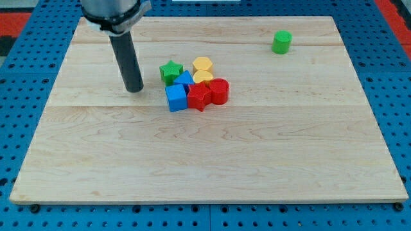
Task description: Move the green star into the bottom left of the green circle
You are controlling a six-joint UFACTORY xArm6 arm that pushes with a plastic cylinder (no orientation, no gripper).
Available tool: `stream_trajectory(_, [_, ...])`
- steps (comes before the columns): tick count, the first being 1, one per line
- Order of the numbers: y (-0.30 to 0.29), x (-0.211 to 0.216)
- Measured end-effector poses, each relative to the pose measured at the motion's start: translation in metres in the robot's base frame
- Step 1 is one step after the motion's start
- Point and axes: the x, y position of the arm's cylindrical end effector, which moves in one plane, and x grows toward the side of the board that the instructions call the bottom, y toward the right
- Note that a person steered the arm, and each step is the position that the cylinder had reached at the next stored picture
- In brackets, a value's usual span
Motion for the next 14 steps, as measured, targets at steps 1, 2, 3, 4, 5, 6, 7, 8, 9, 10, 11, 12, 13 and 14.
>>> stream_trajectory(1, [0.041, 0.003])
stream_trajectory(2, [0.042, -0.011])
stream_trajectory(3, [0.042, -0.052])
stream_trajectory(4, [0.044, -0.095])
stream_trajectory(5, [0.076, -0.101])
stream_trajectory(6, [0.097, -0.095])
stream_trajectory(7, [0.11, -0.081])
stream_trajectory(8, [0.133, -0.082])
stream_trajectory(9, [0.157, -0.094])
stream_trajectory(10, [0.188, -0.109])
stream_trajectory(11, [0.218, -0.11])
stream_trajectory(12, [0.228, -0.11])
stream_trajectory(13, [0.234, -0.11])
stream_trajectory(14, [0.234, -0.106])
